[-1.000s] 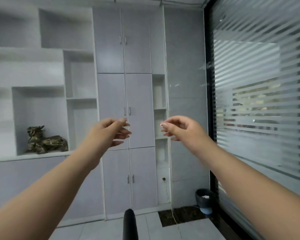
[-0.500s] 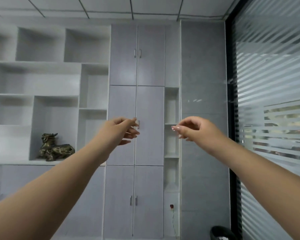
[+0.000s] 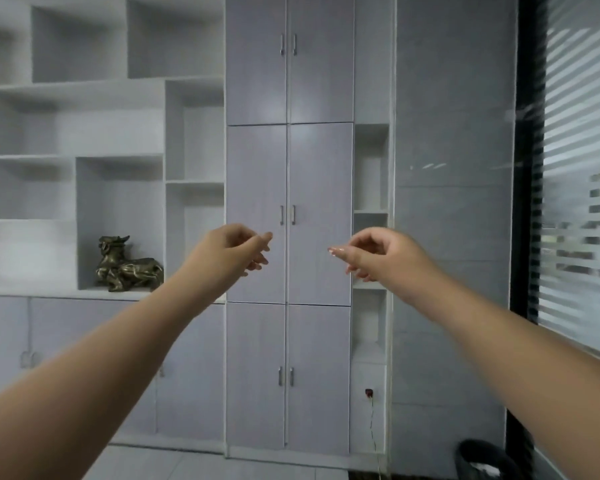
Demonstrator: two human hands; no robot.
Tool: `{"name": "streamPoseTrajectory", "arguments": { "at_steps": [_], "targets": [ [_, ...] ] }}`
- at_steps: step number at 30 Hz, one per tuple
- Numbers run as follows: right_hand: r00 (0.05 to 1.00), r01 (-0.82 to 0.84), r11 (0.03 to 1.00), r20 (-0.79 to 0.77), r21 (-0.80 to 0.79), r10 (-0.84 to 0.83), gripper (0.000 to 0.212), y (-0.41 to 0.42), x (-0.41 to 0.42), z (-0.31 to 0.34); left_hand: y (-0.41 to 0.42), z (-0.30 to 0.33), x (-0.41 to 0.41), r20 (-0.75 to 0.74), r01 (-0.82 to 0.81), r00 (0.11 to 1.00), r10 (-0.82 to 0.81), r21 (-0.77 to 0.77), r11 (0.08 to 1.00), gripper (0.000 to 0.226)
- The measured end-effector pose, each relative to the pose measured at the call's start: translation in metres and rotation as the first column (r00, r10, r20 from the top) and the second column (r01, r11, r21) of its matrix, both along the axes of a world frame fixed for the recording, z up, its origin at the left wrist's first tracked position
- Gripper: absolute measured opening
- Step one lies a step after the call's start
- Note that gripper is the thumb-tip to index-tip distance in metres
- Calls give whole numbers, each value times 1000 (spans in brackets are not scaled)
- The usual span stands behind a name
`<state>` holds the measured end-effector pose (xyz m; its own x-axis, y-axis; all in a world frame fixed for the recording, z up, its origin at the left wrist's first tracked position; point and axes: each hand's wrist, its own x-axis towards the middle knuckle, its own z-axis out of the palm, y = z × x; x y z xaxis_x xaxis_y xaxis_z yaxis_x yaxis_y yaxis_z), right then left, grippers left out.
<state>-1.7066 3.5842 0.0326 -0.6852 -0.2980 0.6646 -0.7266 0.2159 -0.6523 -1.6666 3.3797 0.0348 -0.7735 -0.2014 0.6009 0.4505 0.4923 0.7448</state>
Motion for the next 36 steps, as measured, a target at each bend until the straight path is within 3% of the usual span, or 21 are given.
{"name": "streamPoseTrajectory", "arguments": {
  "at_steps": [6, 13, 17, 20, 23, 27, 31, 36],
  "targets": [
    [998, -48, 994, -33, 96, 52, 21, -56, -110, 11, -51, -8, -96, -18, -90, 996, 89, -132, 987, 20],
    [986, -74, 933, -113, 352, 121, 26, -131, -241, 0, -117, -17, -195, 45, -214, 973, 227, -198, 957, 24],
    [961, -235, 905, -55, 354, 271, 24, -178, -313, -12, -149, -29, -242, 68, -335, 926, 371, -304, 892, 19],
    [899, -416, 858, -3, 301, 437, 20, -221, -358, -21, -172, -41, -262, 96, -437, 872, 480, -286, 852, 21],
    [765, -635, 738, 54, 229, 641, 20, -276, -393, -33, -198, -59, -272, 126, -611, 763, 634, -180, 771, 18],
    [526, -849, 496, 207, 184, 825, 39, -351, -412, -54, -228, -84, -261, 259, -786, 592, 763, -24, 618, 16],
    [310, -945, 261, 290, 197, 905, 21, -416, -393, -83, -241, -111, -225, 362, -905, 420, 832, 96, 415, 19],
    [41, -989, -25, 429, 146, 902, 20, -483, -331, -131, -240, -154, -163, 441, -969, 208, 873, 217, 121, 20]
  ]
}}
